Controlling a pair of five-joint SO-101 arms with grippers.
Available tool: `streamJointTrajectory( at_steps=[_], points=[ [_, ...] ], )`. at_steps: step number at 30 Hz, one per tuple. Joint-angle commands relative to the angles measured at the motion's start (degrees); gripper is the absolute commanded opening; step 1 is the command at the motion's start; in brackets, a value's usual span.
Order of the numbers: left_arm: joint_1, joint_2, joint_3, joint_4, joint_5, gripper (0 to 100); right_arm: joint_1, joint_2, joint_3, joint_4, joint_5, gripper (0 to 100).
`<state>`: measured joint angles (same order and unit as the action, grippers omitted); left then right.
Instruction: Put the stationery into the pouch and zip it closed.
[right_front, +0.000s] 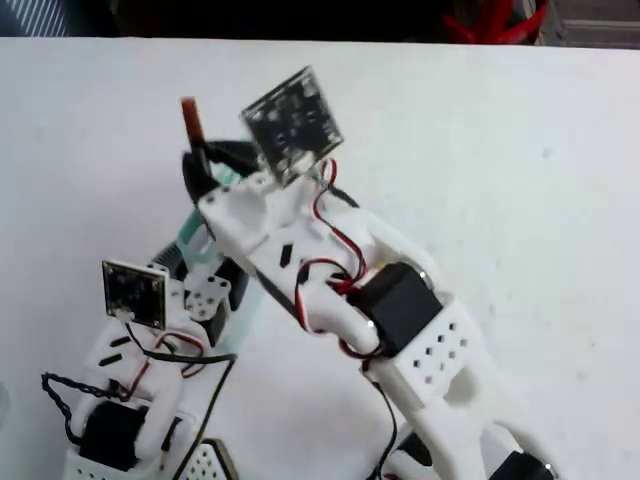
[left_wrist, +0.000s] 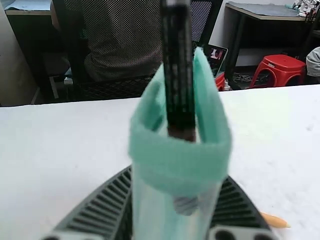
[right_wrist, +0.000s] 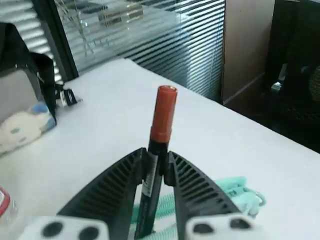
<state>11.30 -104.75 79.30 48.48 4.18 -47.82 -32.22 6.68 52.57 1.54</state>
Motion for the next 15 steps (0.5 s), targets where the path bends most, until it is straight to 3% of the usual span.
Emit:
streamJointTrajectory(
  at_steps=[1,6,10,15],
  points=[
    [-1.3,0.0,-0.2,-0.2,0.5,18,-2.2,-1.8,-0.5,8.5,6.7,6.9],
    [-2.7,0.0,-0.2,-0.3,0.4,18,-5.7,-1.8,-3.8,18.3,11.0,38.6],
    [-2.8,0.0,-0.2,0.1,0.3,18,-1.5,-1.8,-11.9,21.8,13.7,39.6],
    [-3.1,0.0,-0.2,0.2,0.3,18,14.5,-0.3,-15.4,20.4,11.6,36.9]
  ],
)
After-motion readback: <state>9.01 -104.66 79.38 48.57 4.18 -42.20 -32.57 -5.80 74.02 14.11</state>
